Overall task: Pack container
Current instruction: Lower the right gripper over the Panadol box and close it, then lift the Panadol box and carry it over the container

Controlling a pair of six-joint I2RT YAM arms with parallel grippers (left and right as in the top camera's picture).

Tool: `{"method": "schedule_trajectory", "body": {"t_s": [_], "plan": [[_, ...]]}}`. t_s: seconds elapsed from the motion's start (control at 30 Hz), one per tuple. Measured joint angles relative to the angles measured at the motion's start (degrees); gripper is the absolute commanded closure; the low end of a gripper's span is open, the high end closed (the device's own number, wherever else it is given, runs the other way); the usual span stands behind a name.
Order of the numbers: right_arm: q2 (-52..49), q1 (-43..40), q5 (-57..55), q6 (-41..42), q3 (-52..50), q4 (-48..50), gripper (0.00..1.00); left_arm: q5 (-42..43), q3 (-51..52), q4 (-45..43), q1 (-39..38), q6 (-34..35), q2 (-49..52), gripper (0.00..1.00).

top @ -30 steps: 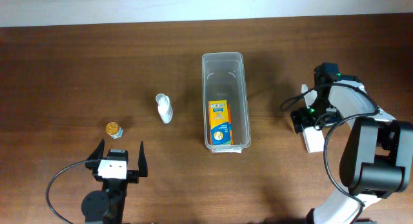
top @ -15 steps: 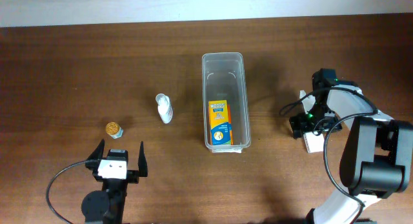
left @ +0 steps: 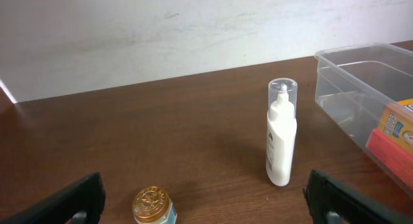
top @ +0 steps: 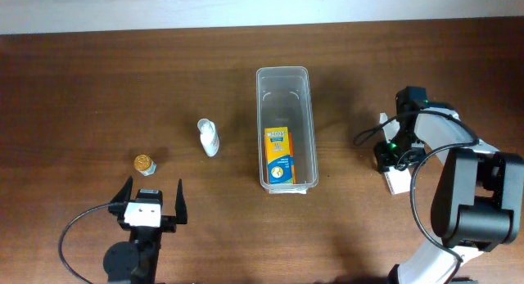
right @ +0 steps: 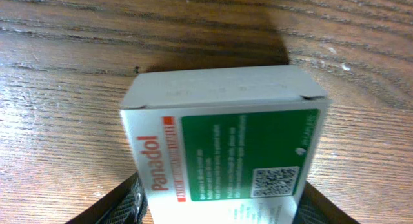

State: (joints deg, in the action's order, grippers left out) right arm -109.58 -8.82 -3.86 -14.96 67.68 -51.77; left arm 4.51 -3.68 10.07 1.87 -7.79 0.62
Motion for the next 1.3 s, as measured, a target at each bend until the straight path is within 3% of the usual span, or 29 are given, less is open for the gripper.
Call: {"method": "schedule_trajectory", "body": {"t_s": [0.57,0.87,1.3], "plan": [[-0.26,0.0,-0.02,1.86,4.09,-4.04,0.58,-0.02,0.0,0.0,0.0,0.0,0.0,0.01],[-0.28,0.0,4.7,3.04,10.14,-5.31,0.57,0.0,0.0,0.0,0.0,0.0,0.0,0.01],[-0.33,0.0,20.5,6.27,22.34,-12.39,0.57,0.0,0.0,0.0,0.0,0.0,0.0,0.01]]}}
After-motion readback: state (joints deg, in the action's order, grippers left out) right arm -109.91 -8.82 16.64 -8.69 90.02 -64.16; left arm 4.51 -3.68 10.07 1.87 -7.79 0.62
